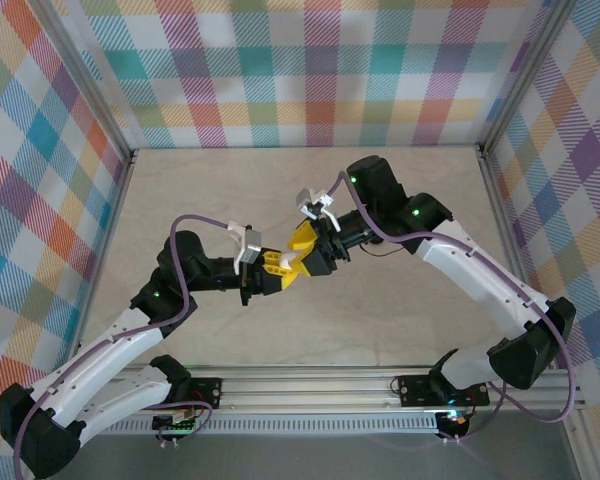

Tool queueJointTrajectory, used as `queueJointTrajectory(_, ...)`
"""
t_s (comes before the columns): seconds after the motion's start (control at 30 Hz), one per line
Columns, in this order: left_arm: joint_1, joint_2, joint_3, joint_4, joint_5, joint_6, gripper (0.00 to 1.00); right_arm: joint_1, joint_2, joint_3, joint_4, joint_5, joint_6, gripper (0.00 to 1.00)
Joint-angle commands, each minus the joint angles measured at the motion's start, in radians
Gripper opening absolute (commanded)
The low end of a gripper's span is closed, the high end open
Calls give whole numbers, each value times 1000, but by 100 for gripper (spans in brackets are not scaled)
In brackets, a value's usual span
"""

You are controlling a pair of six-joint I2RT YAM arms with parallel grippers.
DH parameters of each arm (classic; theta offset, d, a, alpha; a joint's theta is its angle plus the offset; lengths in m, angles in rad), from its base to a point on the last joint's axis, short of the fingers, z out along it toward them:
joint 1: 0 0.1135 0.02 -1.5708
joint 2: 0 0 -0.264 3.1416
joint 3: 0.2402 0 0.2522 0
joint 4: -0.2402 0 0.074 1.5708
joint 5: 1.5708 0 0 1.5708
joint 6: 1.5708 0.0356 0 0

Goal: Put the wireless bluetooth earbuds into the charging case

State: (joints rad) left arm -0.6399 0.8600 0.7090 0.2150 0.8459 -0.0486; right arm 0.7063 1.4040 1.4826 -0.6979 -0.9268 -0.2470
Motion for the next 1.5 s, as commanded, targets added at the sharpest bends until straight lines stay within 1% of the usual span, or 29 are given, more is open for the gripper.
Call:
queueJointTrajectory(0.0, -9, -15, -9, 35, 23, -8, 0, -4, 7, 25, -15, -47, -32, 58)
queueJointTrajectory(0.1, -9, -12, -10, 41, 32, -10, 0, -2, 16, 29, -9, -25, -6, 42)
queueJointTrajectory(0.17, -9, -10, -12, 49, 39, -16, 0, -11, 29, 42, -8, -12, 35, 40)
queueJointTrajectory(0.23, -9, -9, -14, 52, 46, -17, 0, -28, 44, 57, -7, -9, 76, 41)
queueJointTrajectory(0.3, -10, -11, -16, 52, 52, -19, 0, -50, 49, 61, 5, 0, 113, 46)
queueJointTrajectory(0.43, -10, -12, -17, 52, 49, -18, 0, -73, 47, 58, 21, 47, 140, 50)
queueJointTrajectory(0.5, -10, -12, -20, 53, 42, -17, 0, -75, 47, 58, 24, 40, 140, 55)
queueJointTrajectory(0.53, -10, -12, -21, 51, 38, -16, 0, -74, 46, 55, 28, 31, 172, 57)
queueJointTrajectory(0.67, -10, -14, -26, 47, 9, -12, 0, -74, 41, 48, 35, 23, 185, 58)
queueJointTrajectory(0.77, -10, -19, -22, -11, -35, 12, 0, -74, 24, 33, 49, 39, 197, 60)
queueJointTrajectory(0.83, -9, -26, -26, -46, -69, 25, 0, -76, 4, 16, 79, 77, 227, 62)
queueJointTrajectory(0.93, -6, -47, -54, -61, -127, 26, 0, -88, -24, -4, 114, 167, 309, 67)
queueJointTrajectory(1.0, 0, -65, -73, -79, -165, 26, 0, -115, -30, -8, 116, 221, 379, 68)
queueJointTrajectory(1.07, 5, -84, -91, -98, -188, 26, 0, -155, -25, -15, 113, 243, 448, 68)
queueJointTrajectory(1.23, 9, -155, -150, -130, -249, 27, 0, -241, 3, -66, 127, 313, 577, 60)
queueJointTrajectory(1.33, 10, -205, -187, -140, -281, 21, 0, -254, 26, -128, 180, 363, 603, 60)
queueJointTrajectory(1.47, 9, -266, -228, -154, -322, 12, 0, -256, 139, -130, 170, 461, 617, 51)
